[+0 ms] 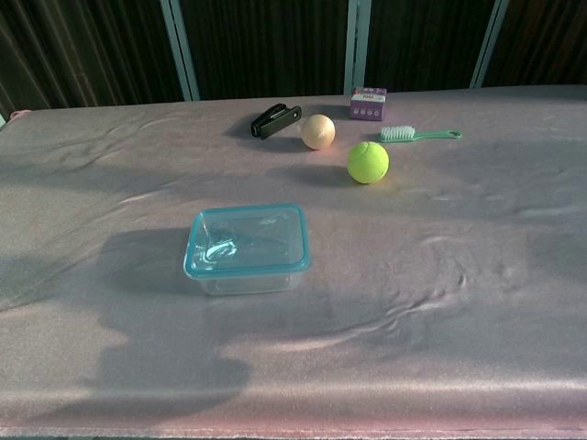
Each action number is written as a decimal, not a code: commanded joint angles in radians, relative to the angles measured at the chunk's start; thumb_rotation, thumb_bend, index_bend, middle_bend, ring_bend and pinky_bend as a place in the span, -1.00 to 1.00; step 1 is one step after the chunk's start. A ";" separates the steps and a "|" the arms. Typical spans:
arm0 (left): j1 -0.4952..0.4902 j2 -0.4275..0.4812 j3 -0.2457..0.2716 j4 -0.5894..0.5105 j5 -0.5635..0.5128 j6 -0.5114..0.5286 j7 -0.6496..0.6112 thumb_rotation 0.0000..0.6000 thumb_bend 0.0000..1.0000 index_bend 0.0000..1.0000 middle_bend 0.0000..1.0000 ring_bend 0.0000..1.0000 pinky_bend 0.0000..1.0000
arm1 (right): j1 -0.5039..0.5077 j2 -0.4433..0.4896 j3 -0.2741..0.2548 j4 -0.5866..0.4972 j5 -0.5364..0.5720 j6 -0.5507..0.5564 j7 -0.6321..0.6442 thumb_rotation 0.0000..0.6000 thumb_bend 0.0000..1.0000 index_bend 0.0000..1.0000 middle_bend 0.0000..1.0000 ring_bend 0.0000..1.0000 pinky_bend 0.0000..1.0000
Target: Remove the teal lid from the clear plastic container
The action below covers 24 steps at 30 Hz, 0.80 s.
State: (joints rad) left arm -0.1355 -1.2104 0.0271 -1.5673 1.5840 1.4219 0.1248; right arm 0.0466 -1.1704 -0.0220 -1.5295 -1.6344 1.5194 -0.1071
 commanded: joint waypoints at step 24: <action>-0.382 -0.370 -0.104 0.035 0.094 -0.349 -0.173 1.00 -0.43 -1.00 -1.00 -1.00 -1.00 | 0.004 0.012 -0.012 -0.012 -0.031 -0.007 0.017 1.00 -0.51 -1.00 -1.00 -1.00 -1.00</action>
State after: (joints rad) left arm -0.4697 -1.5148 -0.0302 -1.5424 1.7430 1.1406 -0.1299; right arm 0.0505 -1.1593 -0.0330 -1.5421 -1.6663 1.5139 -0.0920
